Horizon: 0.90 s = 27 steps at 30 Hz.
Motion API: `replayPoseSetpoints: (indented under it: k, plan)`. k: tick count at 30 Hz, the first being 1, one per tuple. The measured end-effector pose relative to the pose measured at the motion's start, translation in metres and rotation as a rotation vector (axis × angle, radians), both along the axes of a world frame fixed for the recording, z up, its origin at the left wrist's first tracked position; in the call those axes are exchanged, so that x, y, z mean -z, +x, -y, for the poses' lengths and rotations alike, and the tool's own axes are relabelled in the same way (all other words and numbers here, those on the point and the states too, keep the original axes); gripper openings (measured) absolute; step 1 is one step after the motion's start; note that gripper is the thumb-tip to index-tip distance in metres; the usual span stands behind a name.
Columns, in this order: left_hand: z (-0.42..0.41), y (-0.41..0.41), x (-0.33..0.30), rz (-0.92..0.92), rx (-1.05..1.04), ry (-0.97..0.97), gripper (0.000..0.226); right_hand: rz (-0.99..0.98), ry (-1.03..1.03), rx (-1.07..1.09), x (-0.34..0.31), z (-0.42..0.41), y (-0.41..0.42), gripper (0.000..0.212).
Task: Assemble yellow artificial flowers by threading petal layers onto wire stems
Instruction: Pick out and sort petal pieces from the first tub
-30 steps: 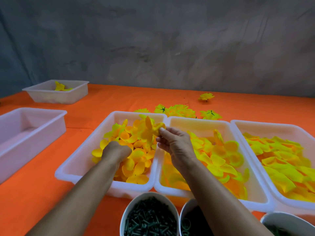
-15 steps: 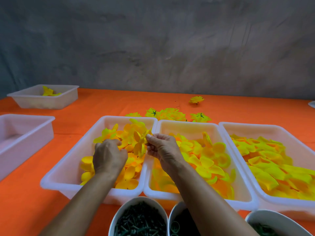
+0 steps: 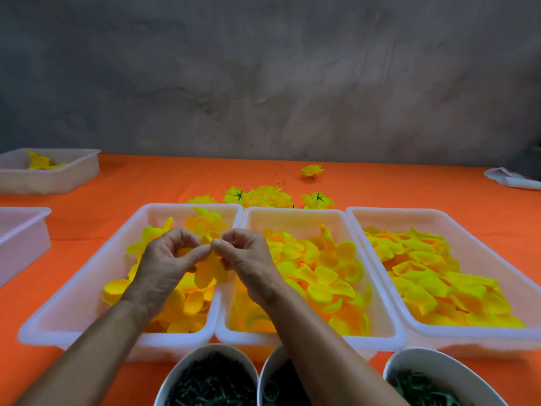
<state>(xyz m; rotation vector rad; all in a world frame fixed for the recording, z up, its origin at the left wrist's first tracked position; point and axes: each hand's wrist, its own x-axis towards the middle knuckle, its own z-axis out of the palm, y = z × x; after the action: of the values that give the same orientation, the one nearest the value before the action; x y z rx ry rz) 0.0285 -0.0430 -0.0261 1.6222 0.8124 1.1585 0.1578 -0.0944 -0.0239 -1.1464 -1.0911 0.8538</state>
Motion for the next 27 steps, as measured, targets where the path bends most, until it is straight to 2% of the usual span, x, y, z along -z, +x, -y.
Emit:
replayPoseSetpoints:
  k: [1,4,9,13,17,24,27]
  plan:
    - [-0.0003,-0.0002,0.0001,0.01,0.006,0.0,0.016,-0.001,0.009,-0.035,-0.0003,0.0007,0.0004,0.005]
    - [-0.002,0.0004,0.0014,0.022,-0.019,0.02,0.019,0.026,0.011,-0.101,0.0008,0.0025,0.0017,0.01]
    - [-0.0008,0.0009,0.002,-0.022,-0.051,0.076,0.017,0.133,0.005,-0.008,0.0011,0.0006,0.0001,0.008]
    - [0.0029,0.0021,0.001,-0.03,-0.041,0.107,0.02,0.239,-0.005,0.123,0.0012,-0.0021,-0.0013,0.032]
    - [0.0039,0.002,0.001,-0.035,-0.006,0.111,0.018,0.305,-0.024,0.2,0.0012,-0.0035,-0.0011,0.039]
    - [0.0006,0.0033,0.0031,-0.016,-0.054,0.114,0.013,0.277,0.002,0.219,-0.0005,-0.0038,-0.0011,0.038]
    - [-0.0027,0.0036,0.0039,0.037,-0.126,0.113,0.007,0.236,0.052,0.146,-0.0019,-0.0014,-0.0035,0.025]
